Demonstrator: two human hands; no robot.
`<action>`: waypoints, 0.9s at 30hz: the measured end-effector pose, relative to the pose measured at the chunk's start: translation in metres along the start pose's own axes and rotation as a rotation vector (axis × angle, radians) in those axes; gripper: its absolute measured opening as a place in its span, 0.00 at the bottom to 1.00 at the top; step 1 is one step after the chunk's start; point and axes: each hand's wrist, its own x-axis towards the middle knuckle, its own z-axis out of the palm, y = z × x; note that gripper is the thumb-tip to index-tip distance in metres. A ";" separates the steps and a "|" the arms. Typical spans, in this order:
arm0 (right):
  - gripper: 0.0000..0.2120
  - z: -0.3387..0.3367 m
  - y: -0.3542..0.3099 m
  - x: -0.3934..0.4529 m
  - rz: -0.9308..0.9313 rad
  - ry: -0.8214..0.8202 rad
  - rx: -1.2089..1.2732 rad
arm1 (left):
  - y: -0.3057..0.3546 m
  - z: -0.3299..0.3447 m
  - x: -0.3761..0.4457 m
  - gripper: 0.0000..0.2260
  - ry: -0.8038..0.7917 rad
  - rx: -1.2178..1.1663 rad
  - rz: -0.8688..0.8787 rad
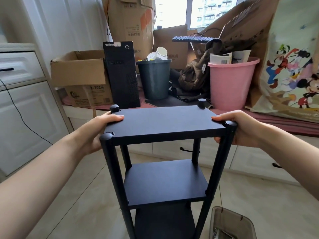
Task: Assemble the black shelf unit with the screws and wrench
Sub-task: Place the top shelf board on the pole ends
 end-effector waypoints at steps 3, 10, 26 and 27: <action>0.12 -0.001 0.000 0.001 0.030 0.007 -0.018 | 0.000 0.002 -0.001 0.12 0.026 0.010 0.000; 0.10 0.006 0.006 -0.004 0.032 0.033 0.008 | 0.003 0.003 -0.024 0.24 0.040 0.128 -0.124; 0.12 0.008 0.012 -0.005 -0.068 0.060 0.027 | -0.013 0.002 -0.049 0.13 -0.165 0.079 -0.135; 0.12 0.008 0.011 -0.005 -0.059 0.058 0.018 | -0.013 0.000 -0.049 0.14 -0.183 0.081 -0.145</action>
